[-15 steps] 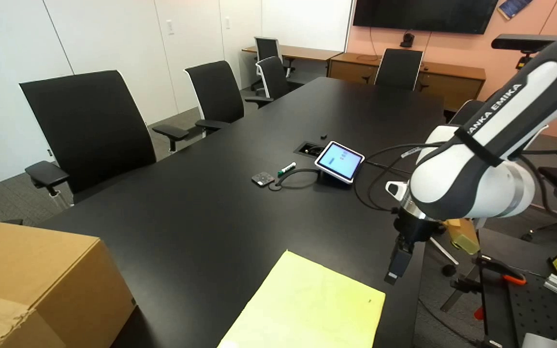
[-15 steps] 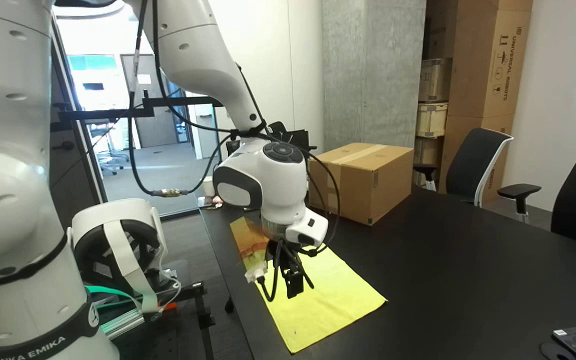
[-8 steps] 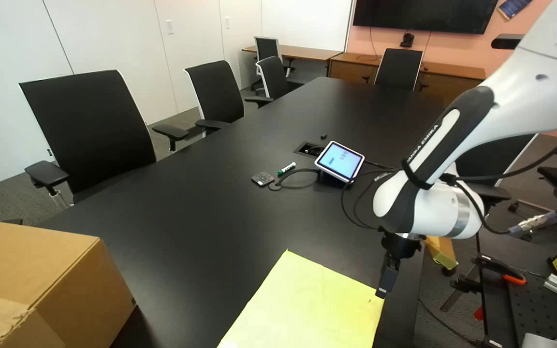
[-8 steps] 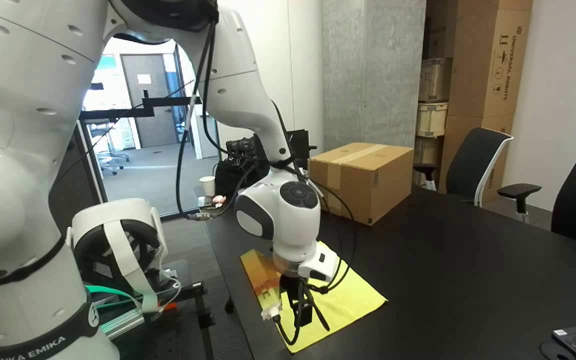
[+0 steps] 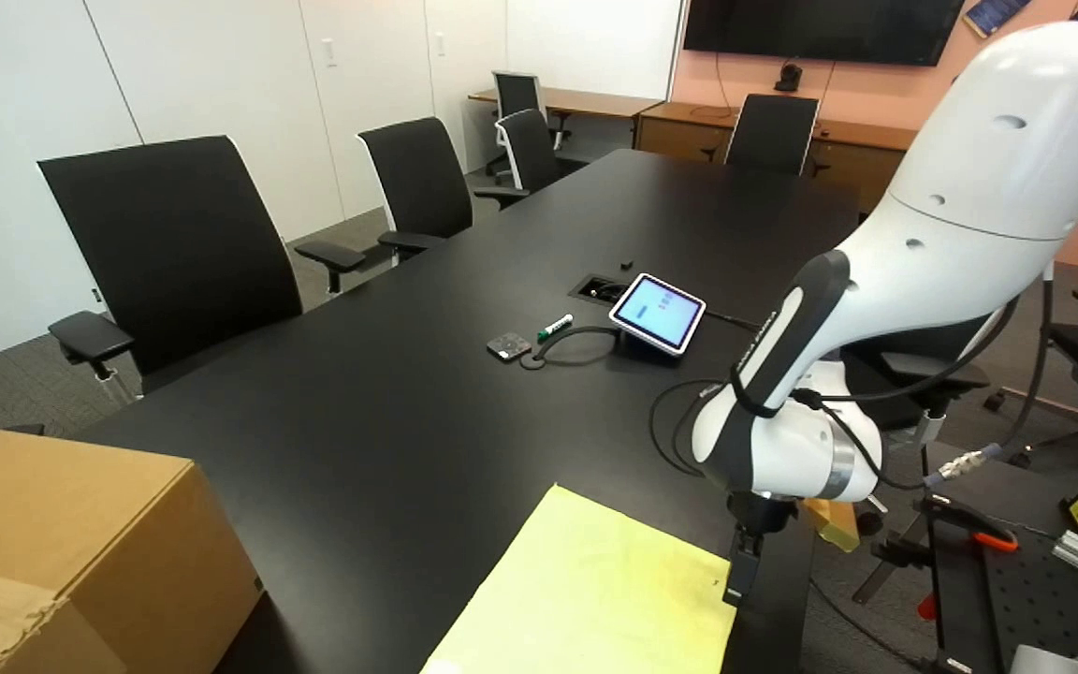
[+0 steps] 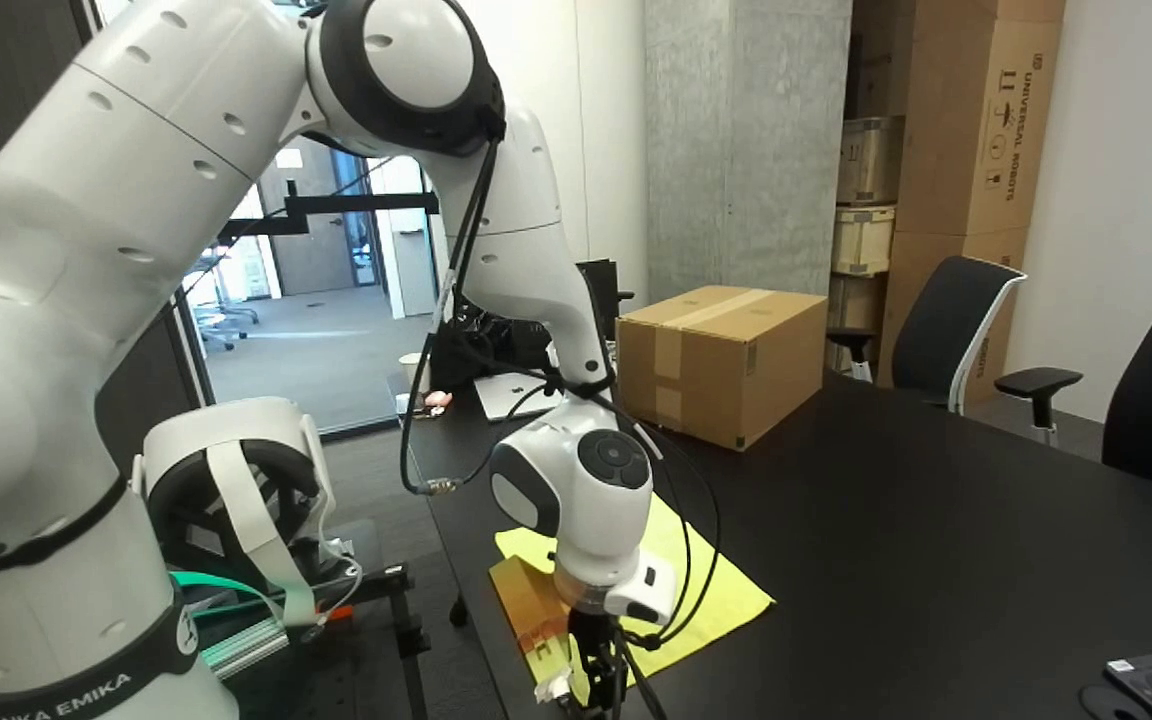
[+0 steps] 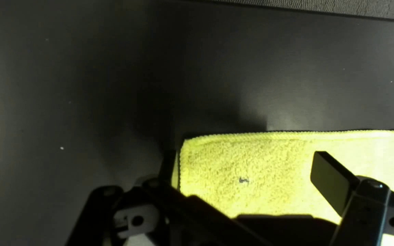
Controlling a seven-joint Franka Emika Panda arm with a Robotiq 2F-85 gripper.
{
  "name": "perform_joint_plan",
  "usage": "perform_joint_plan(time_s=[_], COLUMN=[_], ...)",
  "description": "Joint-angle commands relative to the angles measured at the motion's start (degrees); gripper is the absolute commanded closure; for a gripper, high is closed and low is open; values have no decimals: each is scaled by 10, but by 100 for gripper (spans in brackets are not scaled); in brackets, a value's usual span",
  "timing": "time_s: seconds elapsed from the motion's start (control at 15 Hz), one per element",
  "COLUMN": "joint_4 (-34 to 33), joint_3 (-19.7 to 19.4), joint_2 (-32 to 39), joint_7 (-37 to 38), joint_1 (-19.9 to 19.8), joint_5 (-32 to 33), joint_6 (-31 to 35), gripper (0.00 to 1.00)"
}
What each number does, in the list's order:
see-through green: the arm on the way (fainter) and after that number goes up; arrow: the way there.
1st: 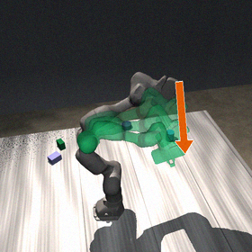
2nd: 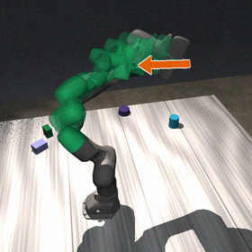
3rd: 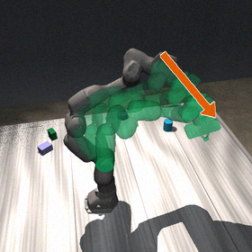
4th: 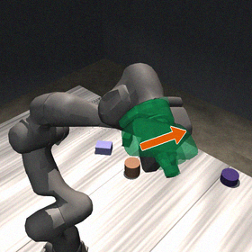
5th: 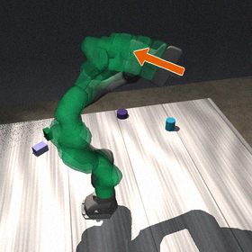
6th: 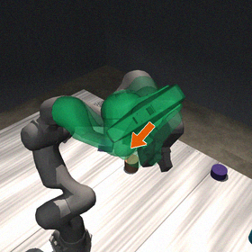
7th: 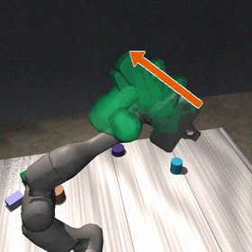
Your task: Fold the yellow towel in half from bottom to top
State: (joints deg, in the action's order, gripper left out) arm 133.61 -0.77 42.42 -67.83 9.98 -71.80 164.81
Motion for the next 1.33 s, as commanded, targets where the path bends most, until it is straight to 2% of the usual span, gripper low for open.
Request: perform_joint_plan(time_s=[0.0, 0.6, 0.67, 0.73, 0.87, 1.27], joint_4=[-33, -44, -42, -39, -34, -17], joint_3=[10, 11, 10, 8, 4, 0], joint_2=[36, 48, 46, 43, 40, 19], joint_7=[-24, -19, -16, -11, -3, 13], joint_1=[-4, 1, 2, 6, 11, 31], joint_5=[-16, -10, -8, -6, 1, 3], joint_6=[25, 39, 38, 38, 37, 48], gripper=[0, 0, 7, 27, 31, 77])
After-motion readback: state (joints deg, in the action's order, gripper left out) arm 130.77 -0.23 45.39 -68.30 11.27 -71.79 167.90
